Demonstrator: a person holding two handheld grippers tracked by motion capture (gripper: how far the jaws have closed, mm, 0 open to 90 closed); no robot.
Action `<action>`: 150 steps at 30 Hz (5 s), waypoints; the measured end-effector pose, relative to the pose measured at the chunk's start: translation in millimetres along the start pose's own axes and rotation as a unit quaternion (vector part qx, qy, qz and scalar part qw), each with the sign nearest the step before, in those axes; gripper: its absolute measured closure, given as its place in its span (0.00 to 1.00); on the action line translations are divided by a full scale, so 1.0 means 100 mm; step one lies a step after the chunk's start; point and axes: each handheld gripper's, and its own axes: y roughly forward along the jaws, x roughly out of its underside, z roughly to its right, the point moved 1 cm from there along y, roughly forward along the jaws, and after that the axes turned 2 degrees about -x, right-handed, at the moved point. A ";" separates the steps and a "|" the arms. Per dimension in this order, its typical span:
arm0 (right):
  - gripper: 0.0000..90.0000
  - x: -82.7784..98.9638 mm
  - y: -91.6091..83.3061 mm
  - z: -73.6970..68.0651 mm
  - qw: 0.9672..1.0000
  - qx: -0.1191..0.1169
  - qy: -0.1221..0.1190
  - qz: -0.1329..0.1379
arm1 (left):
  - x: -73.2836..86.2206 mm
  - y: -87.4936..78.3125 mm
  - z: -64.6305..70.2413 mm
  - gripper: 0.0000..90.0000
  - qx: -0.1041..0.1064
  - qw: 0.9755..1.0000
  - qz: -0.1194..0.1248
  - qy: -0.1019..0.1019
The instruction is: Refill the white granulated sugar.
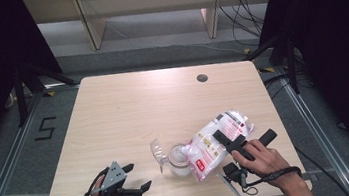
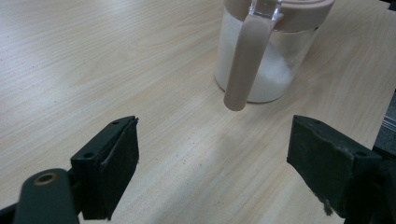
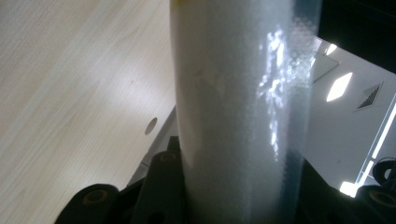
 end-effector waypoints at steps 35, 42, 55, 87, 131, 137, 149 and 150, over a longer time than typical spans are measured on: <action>0.83 0.01 -0.01 0.00 1.000 -0.006 -0.002 -0.003 | 0.00 0.00 -0.01 0.18 -0.001 1.000 -0.003 0.003; 0.83 0.01 0.00 0.00 1.000 -0.004 -0.002 -0.001 | 0.01 0.00 0.02 0.18 -0.001 1.000 0.000 -0.013; 0.83 0.02 -0.01 0.00 1.000 -0.004 -0.003 -0.004 | 0.01 0.00 0.02 0.18 0.000 1.000 0.001 -0.015; 0.84 0.03 -0.01 0.00 1.000 -0.003 0.000 -0.003 | 0.01 0.01 0.02 0.18 0.000 1.000 0.001 -0.015; 0.85 0.04 0.02 -0.04 0.996 -0.018 0.075 0.038 | 0.00 0.00 0.02 0.18 -0.002 1.000 -0.001 -0.014; 0.85 0.04 0.06 -0.06 0.994 -0.021 0.092 0.061 | 0.01 0.00 0.02 0.18 0.001 1.000 0.003 -0.018; 0.86 0.09 0.10 -0.14 0.978 -0.031 0.180 0.103 | 0.00 -0.01 0.01 0.18 -0.001 1.000 0.000 -0.012; 0.86 0.09 0.10 -0.16 0.974 -0.038 0.194 0.106 | 0.00 -0.01 0.01 0.18 0.000 1.000 0.001 -0.012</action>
